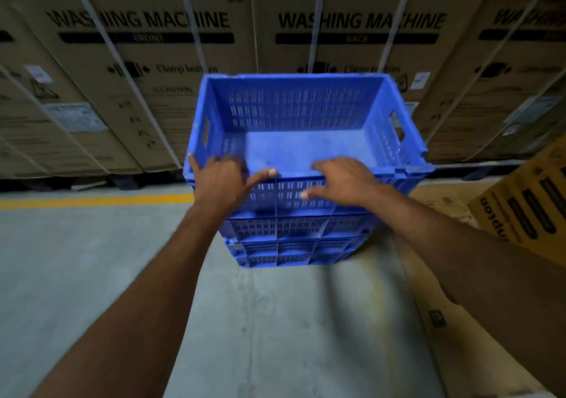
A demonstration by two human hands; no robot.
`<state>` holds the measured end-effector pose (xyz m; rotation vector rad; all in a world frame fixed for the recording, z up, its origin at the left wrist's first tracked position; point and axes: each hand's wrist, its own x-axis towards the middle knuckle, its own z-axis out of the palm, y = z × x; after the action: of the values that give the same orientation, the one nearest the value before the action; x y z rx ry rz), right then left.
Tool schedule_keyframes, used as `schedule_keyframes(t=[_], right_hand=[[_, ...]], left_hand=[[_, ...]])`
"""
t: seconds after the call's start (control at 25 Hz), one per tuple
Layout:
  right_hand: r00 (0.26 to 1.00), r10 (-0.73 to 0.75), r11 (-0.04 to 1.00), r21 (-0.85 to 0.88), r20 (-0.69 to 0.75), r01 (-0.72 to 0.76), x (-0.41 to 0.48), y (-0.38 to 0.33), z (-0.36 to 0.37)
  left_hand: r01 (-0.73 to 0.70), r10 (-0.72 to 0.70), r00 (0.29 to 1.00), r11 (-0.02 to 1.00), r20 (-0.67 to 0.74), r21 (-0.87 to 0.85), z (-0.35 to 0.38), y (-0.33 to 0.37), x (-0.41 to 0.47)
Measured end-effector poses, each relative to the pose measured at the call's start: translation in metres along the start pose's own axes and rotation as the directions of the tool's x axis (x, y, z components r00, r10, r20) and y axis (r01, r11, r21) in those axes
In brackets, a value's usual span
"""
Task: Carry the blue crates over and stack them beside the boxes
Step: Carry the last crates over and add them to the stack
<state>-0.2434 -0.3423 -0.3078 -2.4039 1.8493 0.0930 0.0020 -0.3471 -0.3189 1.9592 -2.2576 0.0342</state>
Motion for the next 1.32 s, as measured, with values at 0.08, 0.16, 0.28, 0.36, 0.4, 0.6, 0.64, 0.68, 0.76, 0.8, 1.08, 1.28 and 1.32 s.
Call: schedule_keyframes(t=[0.08,0.16,0.28,0.36,0.4,0.6,0.64,0.68,0.76,0.8,1.08,1.28,1.32], right_hand=[[0.995,0.037,0.999,-0.033,0.092,-0.034,0.014,-0.003,0.007],[0.997,0.075,0.992,-0.100,-0.014,-0.076,0.018,-0.007,0.015],[0.996,0.089,0.995,-0.054,-0.010,-0.089,0.023,-0.006,0.010],[0.995,0.077,0.997,-0.023,0.060,-0.076,0.023,-0.008,0.002],[0.989,0.080,0.997,0.012,0.124,-0.082,0.021,-0.010,-0.003],[0.831,0.077,0.901,0.319,0.550,-0.295,0.056,0.002,-0.009],[0.828,0.039,0.910,0.322,0.560,-0.261,0.081,0.003,0.003],[0.826,0.003,0.925,0.313,0.563,-0.217,0.106,0.001,0.016],[0.813,-0.023,0.958,0.244,0.582,-0.148,0.152,-0.013,0.047],[0.806,-0.011,0.978,0.175,0.592,-0.115,0.170,-0.019,0.065],[0.820,-0.014,0.996,-0.066,0.572,0.063,0.176,-0.027,0.121],[0.798,-0.018,0.995,-0.068,0.602,0.074,0.186,-0.030,0.103],[0.766,-0.005,0.998,-0.044,0.643,0.043,0.187,-0.034,0.085]], left_hand=[[0.013,-0.026,0.992,0.994,0.124,0.107,0.007,-0.008,0.002],[-0.033,0.019,0.995,0.988,0.095,0.149,0.014,-0.008,0.000],[-0.002,-0.018,0.972,0.996,0.233,0.085,0.000,-0.003,0.015],[0.058,-0.048,0.930,0.998,0.364,-0.017,-0.008,-0.007,0.023],[0.076,-0.039,0.921,0.994,0.388,-0.079,-0.007,-0.012,0.019],[0.092,-0.102,0.991,0.990,-0.093,-0.106,-0.001,-0.050,0.046],[0.161,-0.166,0.986,0.978,-0.024,-0.130,0.002,-0.058,0.063],[0.200,-0.193,0.979,0.970,0.060,-0.139,0.005,-0.063,0.080],[0.164,-0.149,0.978,0.982,0.149,-0.097,0.018,-0.069,0.107],[0.133,-0.121,0.982,0.988,0.145,-0.081,0.023,-0.072,0.113],[0.156,-0.142,0.979,0.983,0.145,-0.095,0.024,-0.070,0.108],[0.165,-0.141,0.972,0.979,0.189,-0.121,0.018,-0.074,0.117],[0.181,-0.147,0.967,0.971,0.207,-0.156,0.011,-0.072,0.115]])
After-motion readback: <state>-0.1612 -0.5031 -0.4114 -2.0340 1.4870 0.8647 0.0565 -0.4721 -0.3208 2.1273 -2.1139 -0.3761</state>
